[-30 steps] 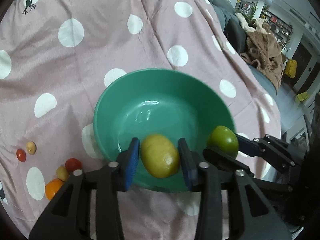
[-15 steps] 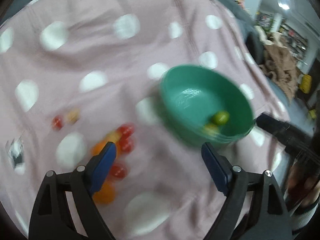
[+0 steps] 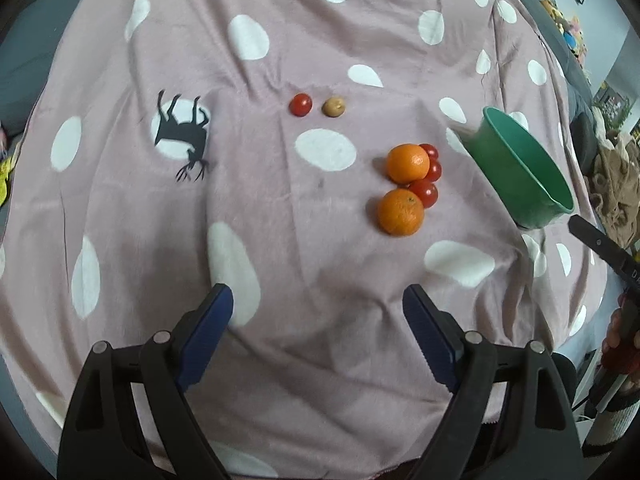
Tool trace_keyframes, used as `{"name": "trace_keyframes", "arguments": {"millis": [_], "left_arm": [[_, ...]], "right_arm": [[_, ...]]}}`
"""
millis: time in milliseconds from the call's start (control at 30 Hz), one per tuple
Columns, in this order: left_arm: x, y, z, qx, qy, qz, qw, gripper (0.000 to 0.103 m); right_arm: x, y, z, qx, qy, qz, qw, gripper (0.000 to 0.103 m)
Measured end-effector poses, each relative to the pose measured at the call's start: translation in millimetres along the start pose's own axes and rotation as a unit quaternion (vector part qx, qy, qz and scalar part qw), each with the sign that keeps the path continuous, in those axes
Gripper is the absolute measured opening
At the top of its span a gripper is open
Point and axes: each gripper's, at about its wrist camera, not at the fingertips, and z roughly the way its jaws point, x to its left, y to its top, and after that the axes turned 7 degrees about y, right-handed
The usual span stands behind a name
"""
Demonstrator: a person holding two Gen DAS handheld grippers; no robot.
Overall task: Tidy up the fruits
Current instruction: 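Lower the left tool onto the mandarin orange and close it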
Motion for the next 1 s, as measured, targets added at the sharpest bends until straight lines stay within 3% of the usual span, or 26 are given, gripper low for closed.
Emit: {"name": "trace_keyframes", "arguments": {"millis": [267, 500, 1000], "left_arm": [[-6, -10, -5, -0.004, -0.030, 0.007, 0.9995, 0.087], [-18, -2, -3, -0.014, -0.022, 0.027, 0.9993, 0.087], [-45, 23, 31, -0.012, -0.030, 0.061, 0.9976, 0.087]], "right_arm": [[37, -9, 19, 0.039, 0.013, -0.041, 0.998, 0.044], [51, -9, 36, 0.060, 0.022, -0.054, 0.996, 0.044], [48, 5, 67, 0.070, 0.027, -0.047, 0.996, 0.044]]}}
